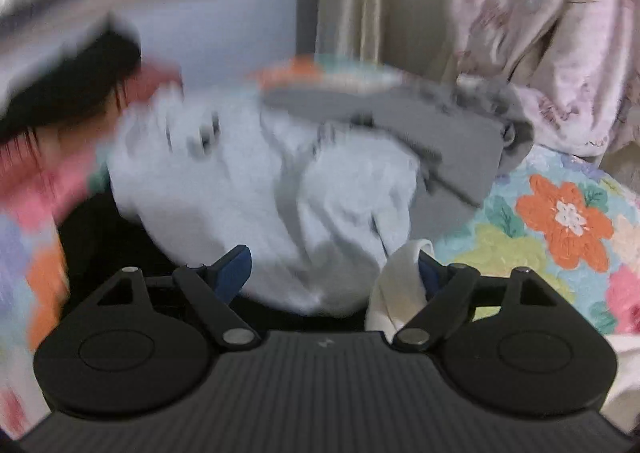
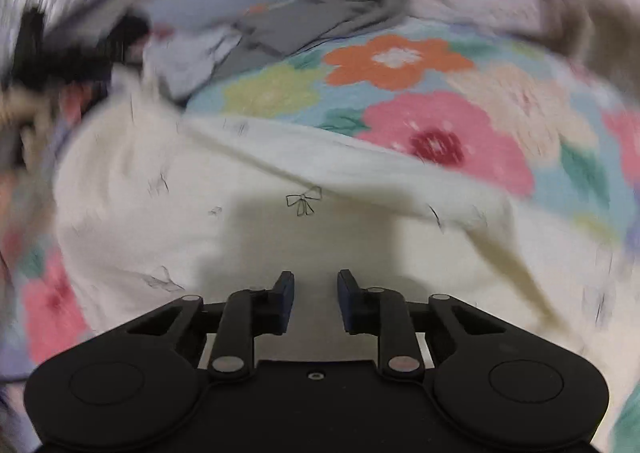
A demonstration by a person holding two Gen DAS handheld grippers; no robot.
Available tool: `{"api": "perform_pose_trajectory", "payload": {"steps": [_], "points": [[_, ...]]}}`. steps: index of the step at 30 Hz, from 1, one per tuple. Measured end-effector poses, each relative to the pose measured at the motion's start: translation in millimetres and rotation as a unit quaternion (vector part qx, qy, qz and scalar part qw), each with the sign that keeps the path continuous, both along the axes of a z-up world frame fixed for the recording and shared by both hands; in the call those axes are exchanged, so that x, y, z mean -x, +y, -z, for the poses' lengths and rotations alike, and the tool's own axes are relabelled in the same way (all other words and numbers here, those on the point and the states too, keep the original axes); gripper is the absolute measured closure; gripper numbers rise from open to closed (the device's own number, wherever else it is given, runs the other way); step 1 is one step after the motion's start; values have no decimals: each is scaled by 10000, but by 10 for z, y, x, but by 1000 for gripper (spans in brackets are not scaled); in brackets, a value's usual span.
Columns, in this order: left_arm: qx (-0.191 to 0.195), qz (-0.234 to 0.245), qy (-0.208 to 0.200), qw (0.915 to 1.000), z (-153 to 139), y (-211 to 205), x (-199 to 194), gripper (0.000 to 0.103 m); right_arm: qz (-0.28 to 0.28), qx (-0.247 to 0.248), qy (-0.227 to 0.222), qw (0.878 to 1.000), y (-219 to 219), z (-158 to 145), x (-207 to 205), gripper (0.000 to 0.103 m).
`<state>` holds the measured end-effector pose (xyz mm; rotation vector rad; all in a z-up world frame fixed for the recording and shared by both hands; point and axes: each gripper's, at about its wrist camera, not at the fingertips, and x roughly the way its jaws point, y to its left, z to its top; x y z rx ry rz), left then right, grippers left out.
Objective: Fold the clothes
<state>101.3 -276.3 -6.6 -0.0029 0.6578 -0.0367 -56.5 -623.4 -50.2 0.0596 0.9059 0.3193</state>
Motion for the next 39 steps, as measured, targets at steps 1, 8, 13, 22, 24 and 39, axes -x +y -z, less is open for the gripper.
{"api": "perform_pose_trajectory", "payload": {"steps": [1, 8, 13, 22, 24, 39], "points": [[-279, 130, -266, 9992, -38, -40, 56, 20, 5, 42, -45, 10000, 41, -7, -48, 76], [-640, 984, -172, 9929, -113, -225, 171, 20, 900, -268, -446, 9946, -102, -19, -399, 76], [-207, 711, 109, 9972, 45, -171, 159, 20, 1545, -311, -462, 9864, -354, -22, -499, 76], [96, 438, 153, 9989, 23, 294, 763, 20, 1717, -757, -678, 9799, -423, -481, 566, 57], [187, 374, 138, 9990, 43, 412, 886, 20, 1701, -590, -708, 9811, -346, -562, 840, 54], [1552, -198, 1160, 9809, 628, 765, 1178, 20, 3684, -2680, 79, 8901, -807, 72, 1981, 22]]}}
